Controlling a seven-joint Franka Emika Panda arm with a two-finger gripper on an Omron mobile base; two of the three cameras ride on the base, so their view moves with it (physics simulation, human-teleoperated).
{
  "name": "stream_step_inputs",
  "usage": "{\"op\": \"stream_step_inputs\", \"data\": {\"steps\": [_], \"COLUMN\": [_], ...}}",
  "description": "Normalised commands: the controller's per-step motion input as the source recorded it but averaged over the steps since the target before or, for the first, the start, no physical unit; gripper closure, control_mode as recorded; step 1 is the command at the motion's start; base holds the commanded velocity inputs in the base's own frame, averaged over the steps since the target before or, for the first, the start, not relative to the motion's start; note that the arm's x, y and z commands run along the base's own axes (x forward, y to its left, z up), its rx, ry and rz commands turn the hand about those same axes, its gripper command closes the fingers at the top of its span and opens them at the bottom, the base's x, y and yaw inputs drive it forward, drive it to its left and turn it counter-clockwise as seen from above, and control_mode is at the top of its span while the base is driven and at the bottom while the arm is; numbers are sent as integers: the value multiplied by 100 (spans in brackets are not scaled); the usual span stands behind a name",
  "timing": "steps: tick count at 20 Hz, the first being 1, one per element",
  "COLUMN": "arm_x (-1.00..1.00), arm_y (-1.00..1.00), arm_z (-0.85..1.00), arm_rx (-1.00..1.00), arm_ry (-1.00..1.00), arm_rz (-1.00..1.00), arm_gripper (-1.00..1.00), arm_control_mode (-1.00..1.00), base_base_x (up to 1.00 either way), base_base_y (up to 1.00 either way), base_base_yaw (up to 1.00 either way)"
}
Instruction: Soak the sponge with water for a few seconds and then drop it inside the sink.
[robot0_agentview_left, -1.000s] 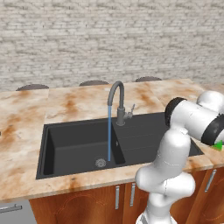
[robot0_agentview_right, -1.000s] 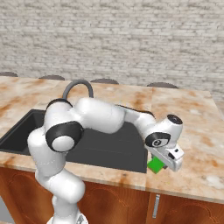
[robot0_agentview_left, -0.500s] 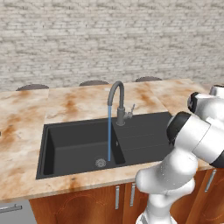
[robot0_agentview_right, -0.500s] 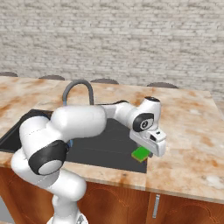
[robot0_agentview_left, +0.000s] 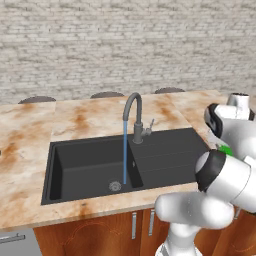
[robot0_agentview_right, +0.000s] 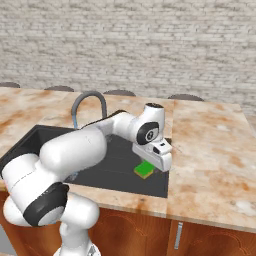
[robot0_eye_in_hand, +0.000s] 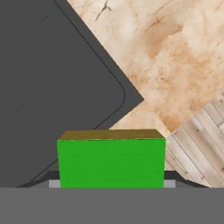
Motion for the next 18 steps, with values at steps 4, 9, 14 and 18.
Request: {"op": "stream_step_inputs", "data": {"steps": [4, 9, 14, 18], "arm_x": [-5, -13, -19, -28], "arm_y": [46, 60, 64, 60], "arm_z": [58, 46, 29, 11], "arm_rx": [0, 0, -4, -5], "arm_ry": [0, 0, 0, -4], "arm_rz": [0, 0, 0, 0], "arm_gripper": [100, 100, 100, 100], "arm_control_mode": [-100, -100, -100, -100], "base_base_x": [0, 0, 0, 0], "base_base_y": [0, 0, 0, 0], "base_base_yaw": [0, 0, 0, 0]}}
